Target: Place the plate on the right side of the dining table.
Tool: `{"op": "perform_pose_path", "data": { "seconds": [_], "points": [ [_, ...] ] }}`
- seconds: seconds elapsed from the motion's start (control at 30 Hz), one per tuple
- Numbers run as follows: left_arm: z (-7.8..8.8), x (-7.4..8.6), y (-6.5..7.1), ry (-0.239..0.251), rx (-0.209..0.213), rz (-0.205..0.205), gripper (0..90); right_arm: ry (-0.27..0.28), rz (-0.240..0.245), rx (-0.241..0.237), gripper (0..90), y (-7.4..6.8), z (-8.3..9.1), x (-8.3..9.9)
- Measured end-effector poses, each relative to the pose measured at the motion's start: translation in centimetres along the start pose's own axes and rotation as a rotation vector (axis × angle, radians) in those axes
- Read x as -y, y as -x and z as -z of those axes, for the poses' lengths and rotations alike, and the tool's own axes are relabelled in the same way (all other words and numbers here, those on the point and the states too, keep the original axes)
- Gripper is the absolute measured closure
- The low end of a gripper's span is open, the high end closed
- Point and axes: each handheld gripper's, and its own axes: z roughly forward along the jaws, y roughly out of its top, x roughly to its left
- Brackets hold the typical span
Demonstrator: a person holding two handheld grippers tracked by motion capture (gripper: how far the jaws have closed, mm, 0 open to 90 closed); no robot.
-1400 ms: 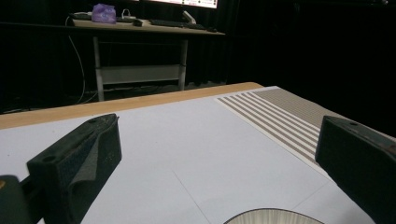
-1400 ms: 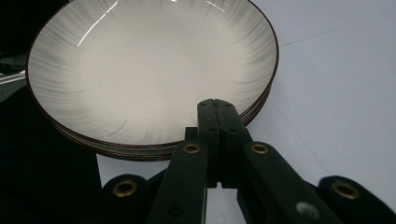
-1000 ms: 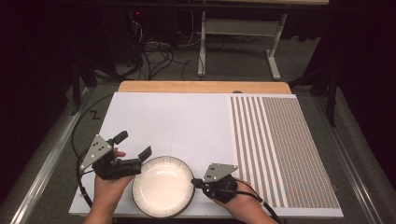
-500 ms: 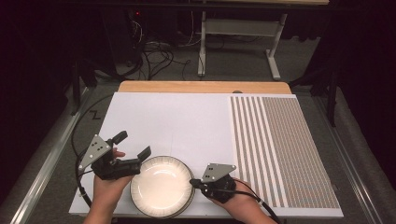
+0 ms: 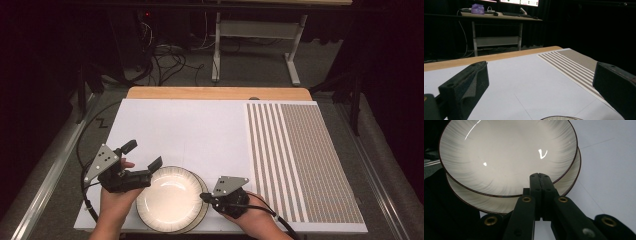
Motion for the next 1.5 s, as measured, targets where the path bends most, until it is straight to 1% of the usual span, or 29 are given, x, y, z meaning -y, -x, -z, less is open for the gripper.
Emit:
{"op": "perform_pose_path", "data": {
  "seconds": [0.33, 0.4, 0.77, 0.93, 1.07, 1.5],
  "points": [
    [0.0, 0.0, 0.0, 0.004, 0.001, 0.002, 1.3, -0.008, 0.012, -0.01, 90.0, -0.3, -0.8, -0.2],
    [0.1, -0.1, 0.0, 0.005, 0.001, 0.0, 1.3, -0.007, 0.019, -0.004, 90.0, -0.4, -0.9, -0.4],
    [0.2, -0.2, 0.2, 0.008, 0.003, 0.001, 1.4, 0.001, 0.015, -0.002, 90.0, -0.3, -0.9, -0.4],
    [0.2, -0.3, 0.0, 0.011, 0.003, 0.005, 1.4, 0.001, 0.011, -0.002, 90.0, -0.2, -1.0, -0.5],
    [0.5, -0.4, -0.2, 0.025, 0.003, 0.025, 1.4, 0.003, 0.006, -0.006, 90.0, -0.2, -1.0, -0.5],
    [0.7, -0.6, -0.3, 0.021, 0.004, 0.02, 1.4, 0.005, 0.002, -0.007, 90.0, -0.2, -1.1, -0.5]
  ]
}}
